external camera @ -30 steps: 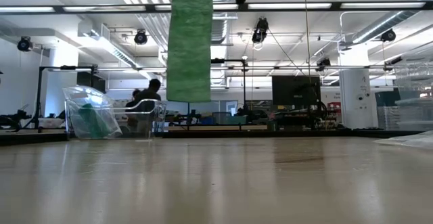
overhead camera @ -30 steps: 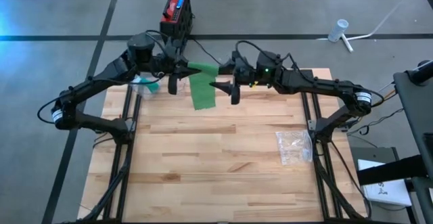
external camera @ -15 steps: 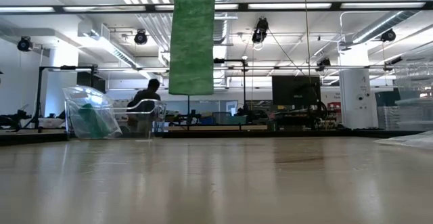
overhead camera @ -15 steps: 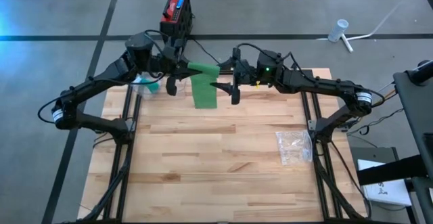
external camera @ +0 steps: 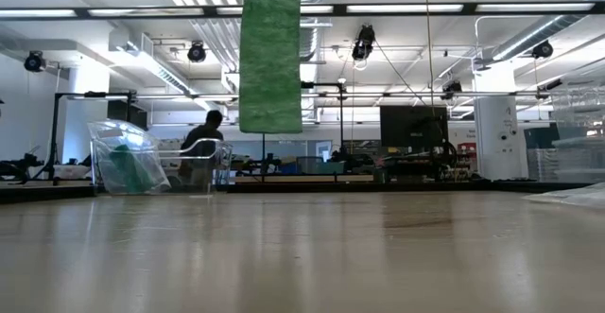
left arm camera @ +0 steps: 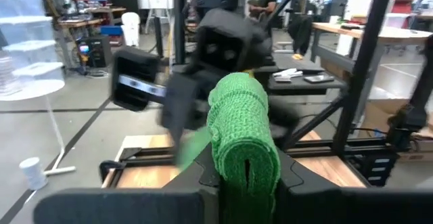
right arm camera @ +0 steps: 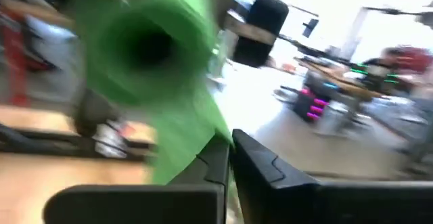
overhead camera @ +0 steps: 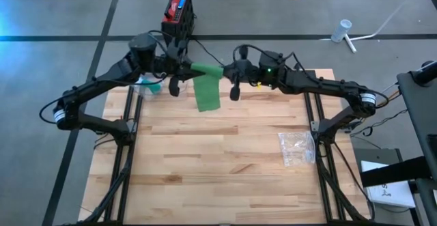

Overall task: Roll bandage
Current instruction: Roll the green bandage

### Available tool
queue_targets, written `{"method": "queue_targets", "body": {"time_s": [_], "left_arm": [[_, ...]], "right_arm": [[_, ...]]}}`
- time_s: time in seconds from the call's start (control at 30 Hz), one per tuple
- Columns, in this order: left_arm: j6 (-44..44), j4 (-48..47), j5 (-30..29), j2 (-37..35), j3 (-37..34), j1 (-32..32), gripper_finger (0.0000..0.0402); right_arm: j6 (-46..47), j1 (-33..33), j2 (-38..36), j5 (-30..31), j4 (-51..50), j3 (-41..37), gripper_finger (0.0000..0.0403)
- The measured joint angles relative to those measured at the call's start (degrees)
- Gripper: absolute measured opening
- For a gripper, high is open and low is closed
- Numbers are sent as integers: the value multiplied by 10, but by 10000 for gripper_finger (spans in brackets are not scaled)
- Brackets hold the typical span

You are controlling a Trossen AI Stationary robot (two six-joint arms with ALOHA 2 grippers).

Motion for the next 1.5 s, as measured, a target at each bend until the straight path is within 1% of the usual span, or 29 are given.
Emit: {"method": "queue_targets", "body": {"time_s": [0.03, 0.1, 0.17, 0.27, 0.37, 0.53, 0.6, 0.7, 0.87, 1.0, 1.17, 1.23, 1.33, 1.4, 1.5], "left_arm": [[-1, 0, 6, -2, 0, 0, 37], [-4, 0, 12, -8, -1, 0, 36], [-4, 0, 14, -10, -1, 0, 36], [-1, 0, 14, -9, -2, 0, 38], [3, 0, 13, -8, -2, 0, 39], [35, 1, -22, -8, -2, 0, 40], [52, 0, -30, -8, -2, 0, 40], [89, -2, -31, -8, -2, 0, 40], [131, -4, -30, -8, -2, 0, 41], [170, -19, -31, -8, -2, 0, 41], [252, -23, -30, -8, -2, 0, 41], [280, -22, -31, -8, -2, 0, 41], [299, -19, -32, -8, -2, 0, 41], [301, -17, -44, -8, -2, 0, 41], [309, -18, -79, -9, -2, 0, 41]], "right_arm": [[-13, 0, -4, 23, -12, 0, 8], [-27, -1, -11, 45, -29, 0, 2], [-35, -1, -18, 44, -33, 0, 3], [-39, -1, -22, 21, -32, 0, 1], [-36, 0, -22, 16, -44, 0, 3], [-34, 0, -25, 9, -76, 0, 10], [-16, 0, -28, -13, -80, -1, 27], [3, -3, -42, -26, -81, -1, 73], [-34, -2, -77, -27, -99, -1, 170], [-55, 0, -105, -34, -103, -1, 237], [-55, 1, -104, -91, -52, -3, 300], [-68, 4, -90, -90, -32, -3, 312], [-105, 8, -64, -90, -6, -4, 316], [-140, 10, -47, -90, 4, 0, 310], [-186, 10, -30, -84, 5, 12, 292]]}}
